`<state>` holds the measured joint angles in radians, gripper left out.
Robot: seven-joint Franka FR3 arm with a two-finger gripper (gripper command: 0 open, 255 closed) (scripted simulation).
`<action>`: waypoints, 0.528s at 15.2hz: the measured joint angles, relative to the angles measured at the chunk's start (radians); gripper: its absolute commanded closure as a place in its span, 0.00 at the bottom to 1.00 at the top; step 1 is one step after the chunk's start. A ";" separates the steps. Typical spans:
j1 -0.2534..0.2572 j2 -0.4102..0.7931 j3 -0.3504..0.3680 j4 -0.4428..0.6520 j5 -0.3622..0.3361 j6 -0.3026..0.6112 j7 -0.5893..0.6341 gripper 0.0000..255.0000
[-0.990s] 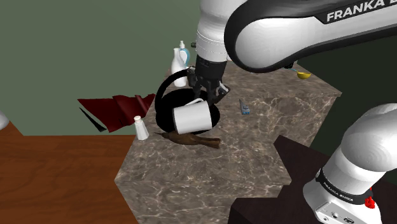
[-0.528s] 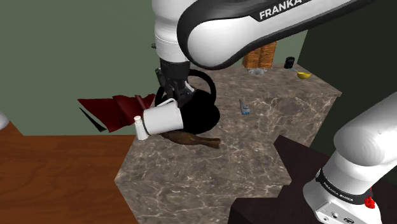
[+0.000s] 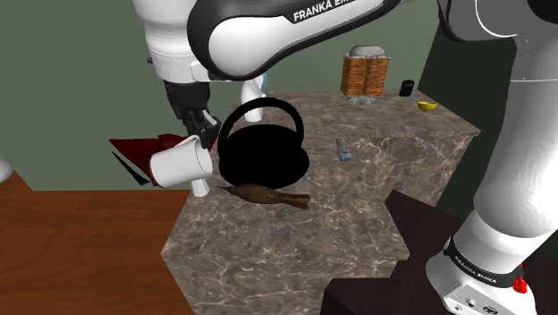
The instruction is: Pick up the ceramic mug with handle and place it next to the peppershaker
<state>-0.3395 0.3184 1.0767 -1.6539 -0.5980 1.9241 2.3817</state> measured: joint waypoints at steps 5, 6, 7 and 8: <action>0.059 0.067 -0.038 0.013 -0.066 0.014 0.046 1.00; 0.060 0.072 -0.041 0.004 -0.073 0.025 0.052 1.00; 0.060 0.075 -0.044 -0.008 -0.078 0.036 0.060 1.00; 0.063 0.079 -0.047 -0.015 -0.084 0.045 0.066 1.00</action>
<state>-0.2767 0.3977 1.0297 -1.6694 -0.6823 1.9690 2.4478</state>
